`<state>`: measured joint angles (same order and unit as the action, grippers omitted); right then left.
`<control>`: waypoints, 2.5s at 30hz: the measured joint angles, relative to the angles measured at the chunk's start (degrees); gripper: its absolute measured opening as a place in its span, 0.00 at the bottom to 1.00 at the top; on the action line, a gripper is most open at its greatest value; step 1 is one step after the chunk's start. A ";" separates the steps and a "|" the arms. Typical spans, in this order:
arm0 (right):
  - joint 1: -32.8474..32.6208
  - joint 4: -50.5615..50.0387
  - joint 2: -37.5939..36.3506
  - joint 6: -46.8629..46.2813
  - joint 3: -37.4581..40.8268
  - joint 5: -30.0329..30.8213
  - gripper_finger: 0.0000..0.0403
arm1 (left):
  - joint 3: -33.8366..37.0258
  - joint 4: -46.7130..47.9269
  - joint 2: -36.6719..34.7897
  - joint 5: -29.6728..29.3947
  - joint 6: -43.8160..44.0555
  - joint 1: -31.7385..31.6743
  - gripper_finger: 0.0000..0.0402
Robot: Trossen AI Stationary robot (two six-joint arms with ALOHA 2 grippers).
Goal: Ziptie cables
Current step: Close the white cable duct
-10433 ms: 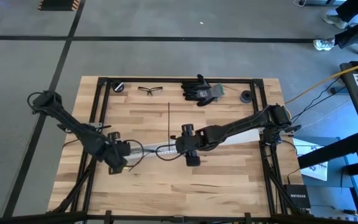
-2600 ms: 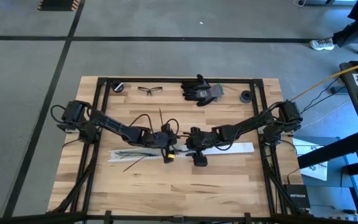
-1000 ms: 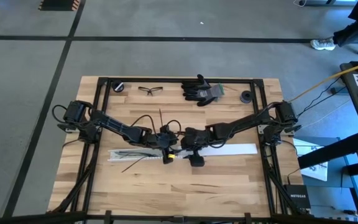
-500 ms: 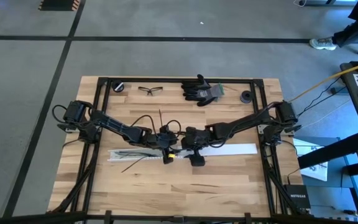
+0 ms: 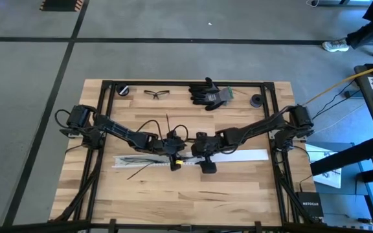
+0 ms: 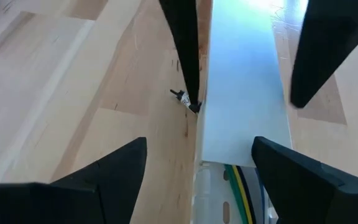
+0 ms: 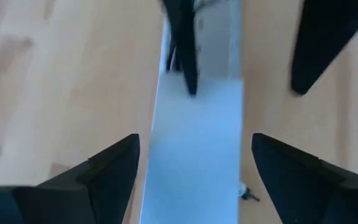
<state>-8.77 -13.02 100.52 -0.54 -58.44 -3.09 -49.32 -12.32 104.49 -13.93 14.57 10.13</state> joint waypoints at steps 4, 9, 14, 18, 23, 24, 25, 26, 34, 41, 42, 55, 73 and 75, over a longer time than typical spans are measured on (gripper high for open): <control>0.04 2.48 2.11 -0.05 0.05 -0.11 0.74 | -0.02 -0.02 0.00 0.02 0.00 0.00 0.70; 0.11 2.67 2.42 -1.81 0.03 -0.45 0.70 | -0.02 0.00 0.00 0.02 0.00 0.00 0.70; 0.10 2.82 2.82 -2.16 0.01 -0.76 0.55 | -0.06 -0.02 0.00 0.04 0.00 0.00 0.70; 0.12 2.93 3.21 -2.11 -0.08 -1.57 0.52 | -0.07 0.01 -0.26 0.04 -0.02 0.00 0.70; 0.12 3.06 3.31 -2.25 -0.10 -1.31 0.56 | 0.00 0.65 -2.82 0.20 -1.52 0.00 0.70; 0.12 3.39 3.38 -2.27 -0.12 -1.25 0.56 | 0.05 1.48 -3.70 0.22 -1.65 0.00 0.70; 0.12 3.60 3.45 -2.27 -0.16 -1.23 0.56 | 0.09 2.60 -4.69 0.20 -1.76 0.00 0.70; 0.12 3.56 3.47 -2.27 -0.17 -1.26 0.56 | 0.19 4.55 -6.04 0.22 -1.75 0.02 0.70; 0.12 3.24 3.47 -2.10 -0.16 -1.51 0.55 | 0.54 13.74 -11.31 0.20 1.65 3.21 0.70; 0.17 3.04 3.47 -1.98 -0.12 -1.60 0.56 | 1.31 7.83 -6.79 0.07 2.64 4.18 0.70; 0.17 3.02 3.47 -1.97 -0.12 -1.62 0.56 | 1.31 7.28 -6.16 0.05 2.76 4.11 0.70; 0.17 2.93 3.47 -1.92 -0.06 -1.64 0.56 | 1.25 2.77 -4.07 -1.27 1.45 4.09 0.62; 0.12 8.96 3.94 -2.31 0.29 -2.05 0.56 | 1.18 2.97 -4.11 -1.49 -0.19 4.15 0.40; 0.12 10.32 4.49 -2.43 0.29 -2.04 0.56 | 1.18 3.23 -4.11 -1.52 -0.06 4.15 0.40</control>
<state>-8.64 -2.70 105.01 -2.96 -58.15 -5.13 -48.14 -9.08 100.37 -15.46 14.51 14.28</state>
